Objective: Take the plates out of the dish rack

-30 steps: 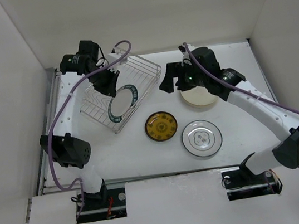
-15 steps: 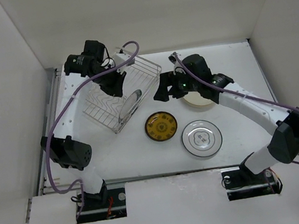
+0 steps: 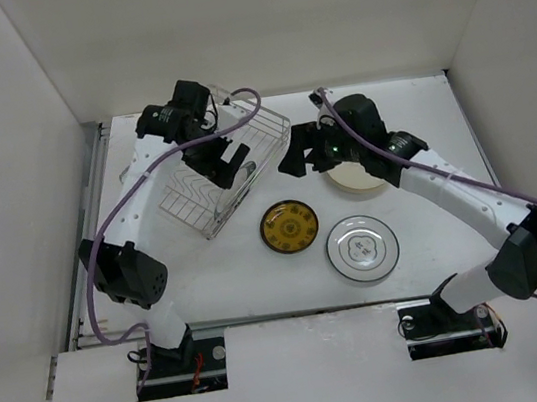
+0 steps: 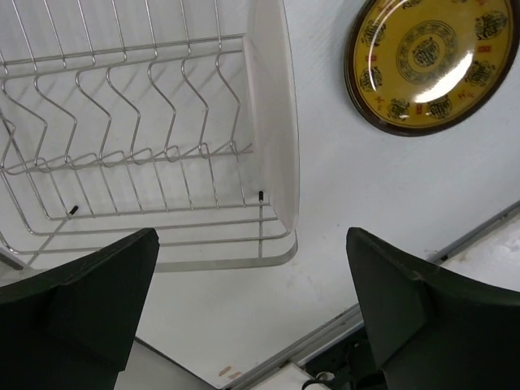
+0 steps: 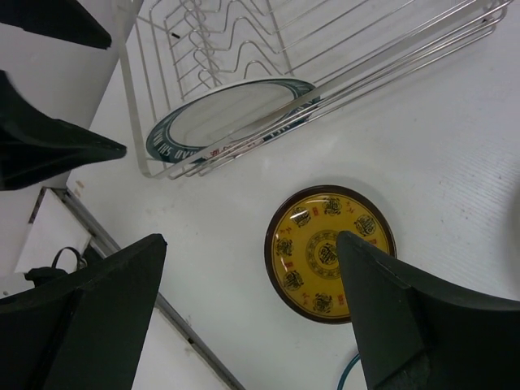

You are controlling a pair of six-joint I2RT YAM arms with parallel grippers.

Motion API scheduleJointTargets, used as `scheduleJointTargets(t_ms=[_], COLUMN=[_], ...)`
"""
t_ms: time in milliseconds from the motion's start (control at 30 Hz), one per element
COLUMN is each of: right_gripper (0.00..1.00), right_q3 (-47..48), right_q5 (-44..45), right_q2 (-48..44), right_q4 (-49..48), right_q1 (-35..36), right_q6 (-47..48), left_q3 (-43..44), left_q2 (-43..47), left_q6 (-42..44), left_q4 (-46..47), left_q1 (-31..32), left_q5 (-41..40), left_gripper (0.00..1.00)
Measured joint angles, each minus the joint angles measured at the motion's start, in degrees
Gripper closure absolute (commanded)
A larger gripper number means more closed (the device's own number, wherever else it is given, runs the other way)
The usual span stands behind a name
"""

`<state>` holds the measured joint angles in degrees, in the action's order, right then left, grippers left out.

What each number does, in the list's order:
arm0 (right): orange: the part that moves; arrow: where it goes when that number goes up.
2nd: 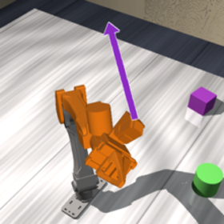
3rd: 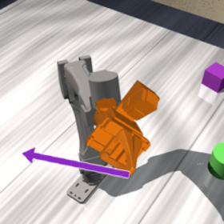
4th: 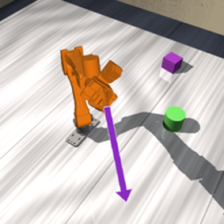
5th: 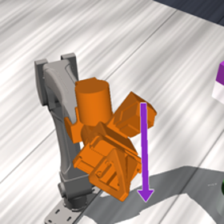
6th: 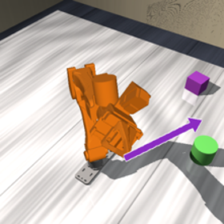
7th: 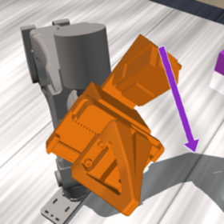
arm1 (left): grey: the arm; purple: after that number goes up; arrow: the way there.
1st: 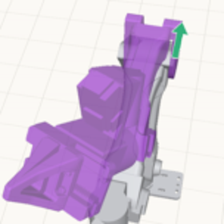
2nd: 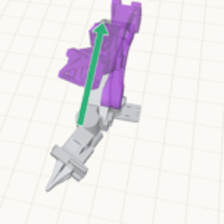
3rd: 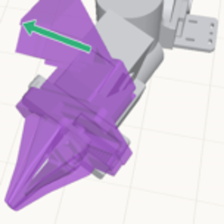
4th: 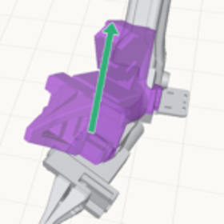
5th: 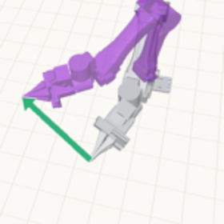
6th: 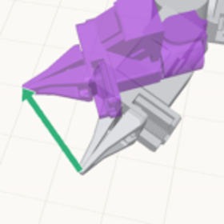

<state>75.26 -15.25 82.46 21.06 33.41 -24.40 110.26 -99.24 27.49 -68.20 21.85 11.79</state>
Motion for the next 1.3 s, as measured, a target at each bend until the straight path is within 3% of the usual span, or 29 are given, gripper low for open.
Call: scheduleJointTargets(t_ms=[100, 200, 233, 333, 367, 467, 800, 1000, 1100, 1300], right_gripper=[0.08, 0.08, 0.08, 0.08, 0.08, 0.08, 0.08, 0.07, 0.07, 0.06], right_q3=[-0.26, -0.59, -0.74, -0.87, -0.9, -0.98, -1.14, -1.18, -1.18, -2.91], right_q5=[1.27, 2.32, 2.78, 3.63, 3.82, 4.46, 5.7, 5.95, 5.31, 1.51], right_q2=[-1.53, -3.02, -3.43, -4.35, -4.5, -4.87, -5.31, -6.51, -7.56, -10.29], right_q4=[0.02, 0.37, 0.37, 0.74, 0.85, 1.16, 2.16, 2.49, 2.14, -1.62], right_q1=[0.0, 0.0, 0.0, 0.0, 0.0, 0.0, 0.0, 0.0, 0.0, 0.0], right_q6=[-0.07, -0.24, -0.26, -0.44, -0.46, -0.46, -0.48, -0.46, -0.44, 0.02], left_q3=[-2.75, -5.2, -5.44, -5.35, -5.07, -4.52, 5.44, 11.13, 11.37, 11.37], left_q2=[-0.2, -1.62, -2.64, -6.45, -7.89, -11.3, -11.5, -3.76, 2.27, 6.49], left_q6=[-1.29, -2.58, -2.93, -4.09, -4.48, -6.1, -9.16, -9.79, -9.9, -6.45], left_q4=[2.91, 5.68, 6.27, 7.89, 7.96, 7.89, 3.74, 5.49, 5.55, 0.9], left_q1=[2.08, 3.72, 4.04, 4.15, 4.09, 4.09, 4.39, 4.35, 4.11, 4.0], left_q5=[-3.54, -7.45, -8.63, -11.69, -12.37, -13.62, -19.32, -21.18, -16.22, 5.33], left_gripper=[0.0, 0.12, 0.27, 0.45, 0.65, 0.98, 1.0, 1.0, 1.0, 1.0])
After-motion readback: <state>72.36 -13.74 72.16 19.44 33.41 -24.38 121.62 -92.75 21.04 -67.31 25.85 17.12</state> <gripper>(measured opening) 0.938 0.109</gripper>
